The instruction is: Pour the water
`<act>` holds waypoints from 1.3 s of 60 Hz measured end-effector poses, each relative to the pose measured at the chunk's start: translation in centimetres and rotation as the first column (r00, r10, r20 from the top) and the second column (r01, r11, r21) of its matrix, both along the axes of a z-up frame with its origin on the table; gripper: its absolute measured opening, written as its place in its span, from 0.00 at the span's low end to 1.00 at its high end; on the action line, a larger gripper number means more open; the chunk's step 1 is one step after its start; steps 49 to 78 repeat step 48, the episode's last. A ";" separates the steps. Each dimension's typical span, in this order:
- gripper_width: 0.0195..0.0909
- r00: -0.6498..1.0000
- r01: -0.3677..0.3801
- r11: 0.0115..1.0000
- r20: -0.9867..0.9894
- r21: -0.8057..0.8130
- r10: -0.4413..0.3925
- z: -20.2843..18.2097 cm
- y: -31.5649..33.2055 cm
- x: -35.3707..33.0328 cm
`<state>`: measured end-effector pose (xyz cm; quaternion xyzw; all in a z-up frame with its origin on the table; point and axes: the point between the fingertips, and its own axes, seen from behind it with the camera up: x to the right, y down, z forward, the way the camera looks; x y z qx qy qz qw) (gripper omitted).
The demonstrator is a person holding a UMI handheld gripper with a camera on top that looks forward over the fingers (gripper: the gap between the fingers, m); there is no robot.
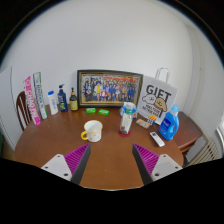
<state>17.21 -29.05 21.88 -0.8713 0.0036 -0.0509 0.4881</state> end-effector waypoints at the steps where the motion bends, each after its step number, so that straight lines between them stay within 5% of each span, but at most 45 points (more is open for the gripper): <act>1: 0.92 1.000 -0.001 1.000 0.001 -0.005 0.001 -0.1 -0.4 -0.2; 78: 0.92 0.999 -0.015 1.000 0.033 -0.014 0.015 -0.1 -3.2 -2.3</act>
